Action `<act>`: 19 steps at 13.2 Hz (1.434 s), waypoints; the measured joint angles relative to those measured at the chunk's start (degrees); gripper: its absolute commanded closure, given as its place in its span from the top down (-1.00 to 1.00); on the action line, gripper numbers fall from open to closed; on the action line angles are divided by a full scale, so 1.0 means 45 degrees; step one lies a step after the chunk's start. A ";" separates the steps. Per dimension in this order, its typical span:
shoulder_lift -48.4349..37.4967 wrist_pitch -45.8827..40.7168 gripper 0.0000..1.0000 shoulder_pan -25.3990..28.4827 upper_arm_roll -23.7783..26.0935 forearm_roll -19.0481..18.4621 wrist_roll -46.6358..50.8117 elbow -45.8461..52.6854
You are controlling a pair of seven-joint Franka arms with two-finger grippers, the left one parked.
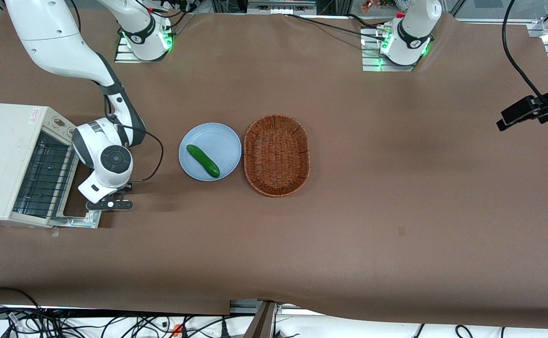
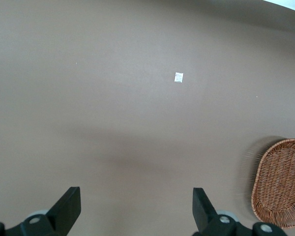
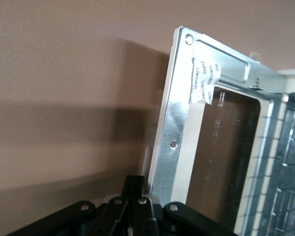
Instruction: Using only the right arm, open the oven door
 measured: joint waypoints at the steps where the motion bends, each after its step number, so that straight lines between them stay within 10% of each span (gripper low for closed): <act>1: 0.0077 0.0022 -1.00 -0.0008 -0.0006 0.0055 0.0019 0.0043; 13: -0.0196 0.0009 -1.00 -0.0291 0.0348 0.3304 -0.0238 0.0558; 14: -0.0345 -0.0015 -0.69 -0.0288 0.0516 0.3591 -0.0242 0.0574; 15: -0.0581 -0.0159 0.41 -0.0288 0.0661 0.3914 -0.0285 0.0608; 16: -0.0884 -0.0606 0.99 -0.0288 0.0778 0.4444 -0.0424 0.0676; 19: -0.2327 -0.2365 1.00 -0.0299 0.0877 0.6577 -0.2010 0.0938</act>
